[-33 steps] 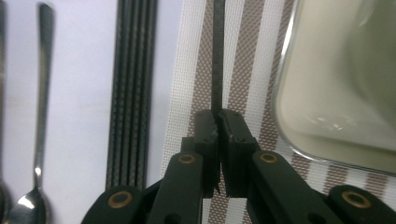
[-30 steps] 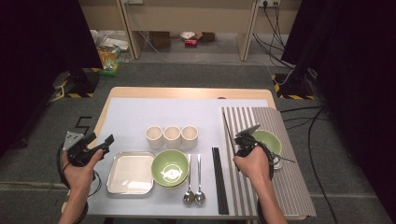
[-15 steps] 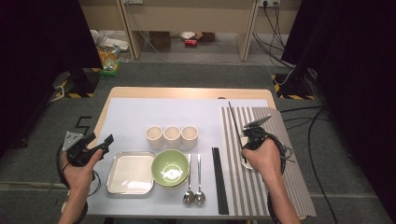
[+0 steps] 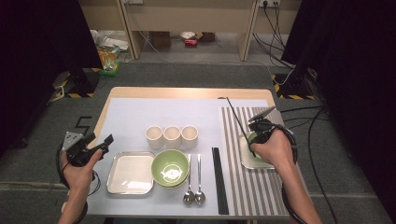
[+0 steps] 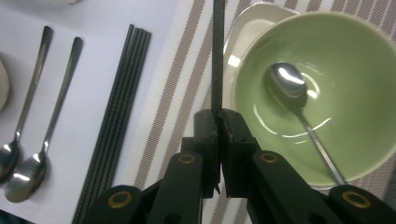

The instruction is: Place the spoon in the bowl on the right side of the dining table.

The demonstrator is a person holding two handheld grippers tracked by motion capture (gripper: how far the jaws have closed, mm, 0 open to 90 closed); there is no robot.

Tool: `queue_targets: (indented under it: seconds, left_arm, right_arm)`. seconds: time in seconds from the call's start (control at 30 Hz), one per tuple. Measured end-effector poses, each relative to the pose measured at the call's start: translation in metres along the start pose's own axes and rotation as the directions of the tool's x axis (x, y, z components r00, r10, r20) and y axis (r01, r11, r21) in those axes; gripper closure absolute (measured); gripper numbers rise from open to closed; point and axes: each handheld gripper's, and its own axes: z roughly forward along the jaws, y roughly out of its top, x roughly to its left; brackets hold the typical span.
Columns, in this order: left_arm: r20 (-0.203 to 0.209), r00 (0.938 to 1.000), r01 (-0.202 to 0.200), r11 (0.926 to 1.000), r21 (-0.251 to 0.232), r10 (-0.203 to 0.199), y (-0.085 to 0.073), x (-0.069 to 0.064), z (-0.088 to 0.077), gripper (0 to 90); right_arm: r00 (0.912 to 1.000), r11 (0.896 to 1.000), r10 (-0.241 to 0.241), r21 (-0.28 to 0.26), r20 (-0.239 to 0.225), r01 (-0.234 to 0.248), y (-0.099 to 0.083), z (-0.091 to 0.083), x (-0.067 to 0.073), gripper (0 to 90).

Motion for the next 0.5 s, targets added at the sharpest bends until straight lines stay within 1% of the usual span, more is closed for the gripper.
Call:
queue_targets:
  seconds: [0.03, 0.1, 0.17, 0.3, 0.37, 0.5]
  left_arm:
    - [0.0, 1.0, 0.0, 1.0, 0.0, 0.0, 0.0, 0.0, 0.0, 22.8]
    - [0.002, 1.0, 0.003, 1.0, 0.001, -0.003, 0.0, 0.0, 0.0, 22.8]
    - [0.0, 1.0, 0.004, 1.0, 0.001, -0.004, 0.0, 0.0, 0.0, 22.8]
    - [0.001, 1.0, 0.005, 1.0, 0.0, -0.005, 0.0, 0.001, 0.0, 22.8]
    - [-0.002, 1.0, 0.006, 1.0, -0.001, -0.006, 0.0, 0.001, 0.0, 22.8]
    - [-0.003, 1.0, 0.006, 1.0, 0.001, -0.006, -0.001, 0.001, 0.0, 22.8]
  right_arm:
    - [0.9999, 1.0, -0.016, -0.004, 0.006, 0.016, 0.001, -0.002, -0.001, 86.0]
    - [0.9992, 0.999, -0.03, -0.009, 0.026, 0.031, 0.002, -0.005, -0.004, 86.0]
    - [0.9988, 0.999, -0.04, -0.013, 0.027, 0.04, 0.004, -0.008, -0.009, 86.0]
    - [0.9963, 0.997, -0.078, -0.022, 0.034, 0.079, 0.007, -0.012, -0.02, 86.0]
    - [0.9922, 0.994, -0.108, -0.023, 0.063, 0.109, 0.009, -0.012, -0.025, 85.9]
    - [0.9817, 0.986, -0.165, -0.022, 0.094, 0.168, 0.011, -0.014, -0.033, 85.9]
